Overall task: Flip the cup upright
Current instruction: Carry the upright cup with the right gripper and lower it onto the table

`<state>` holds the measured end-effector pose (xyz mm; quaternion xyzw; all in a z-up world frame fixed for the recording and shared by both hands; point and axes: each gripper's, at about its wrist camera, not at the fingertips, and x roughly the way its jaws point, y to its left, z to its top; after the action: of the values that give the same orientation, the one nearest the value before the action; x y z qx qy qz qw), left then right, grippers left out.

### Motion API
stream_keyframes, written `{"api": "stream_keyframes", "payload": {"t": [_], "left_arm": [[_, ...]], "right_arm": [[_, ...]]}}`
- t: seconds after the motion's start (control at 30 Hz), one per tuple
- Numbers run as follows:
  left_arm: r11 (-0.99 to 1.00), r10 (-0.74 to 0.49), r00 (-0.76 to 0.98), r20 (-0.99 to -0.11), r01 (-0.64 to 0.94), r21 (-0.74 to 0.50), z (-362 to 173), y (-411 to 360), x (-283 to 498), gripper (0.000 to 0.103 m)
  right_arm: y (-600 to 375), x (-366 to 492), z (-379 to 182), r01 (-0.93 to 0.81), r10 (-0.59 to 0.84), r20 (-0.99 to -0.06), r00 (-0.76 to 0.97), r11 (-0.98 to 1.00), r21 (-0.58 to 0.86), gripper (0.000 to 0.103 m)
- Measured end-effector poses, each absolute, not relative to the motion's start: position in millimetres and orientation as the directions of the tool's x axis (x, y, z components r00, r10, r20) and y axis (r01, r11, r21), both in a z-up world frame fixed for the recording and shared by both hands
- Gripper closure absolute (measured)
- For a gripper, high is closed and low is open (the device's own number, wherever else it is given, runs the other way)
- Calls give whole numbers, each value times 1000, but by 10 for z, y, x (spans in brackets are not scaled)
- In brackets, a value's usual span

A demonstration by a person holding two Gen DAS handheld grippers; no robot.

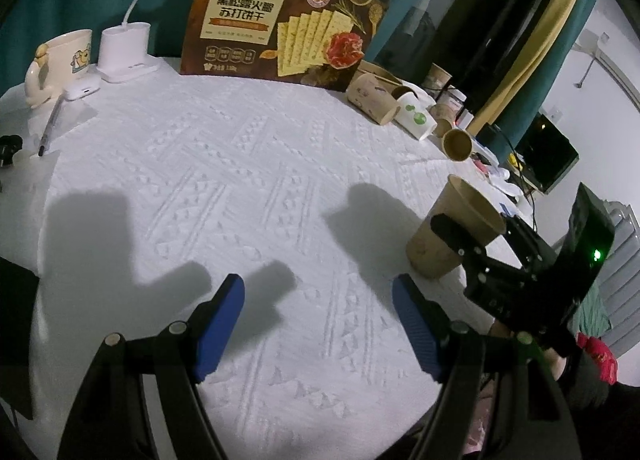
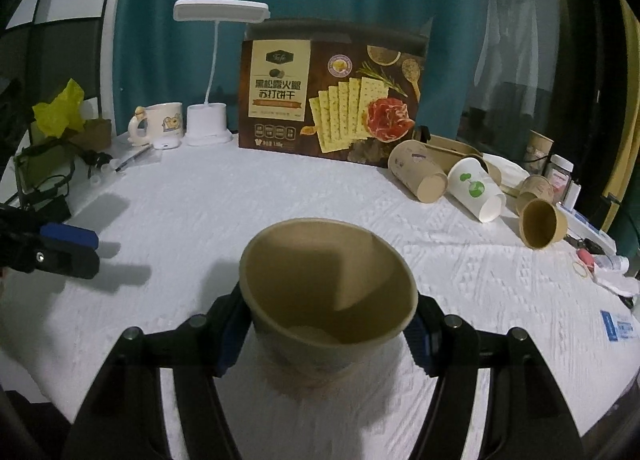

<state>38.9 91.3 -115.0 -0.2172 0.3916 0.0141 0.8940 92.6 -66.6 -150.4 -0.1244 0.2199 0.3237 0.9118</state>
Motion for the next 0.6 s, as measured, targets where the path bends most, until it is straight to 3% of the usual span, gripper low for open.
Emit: {"api": "stream_keyframes", "payload": {"t": [0.6], "left_arm": [[928, -148, 657, -739, -166, -332, -1173, 747, 382, 27]], "right_arm": [[-777, 798, -1617, -609, 507, -566, 650, 793, 9, 39]]}}
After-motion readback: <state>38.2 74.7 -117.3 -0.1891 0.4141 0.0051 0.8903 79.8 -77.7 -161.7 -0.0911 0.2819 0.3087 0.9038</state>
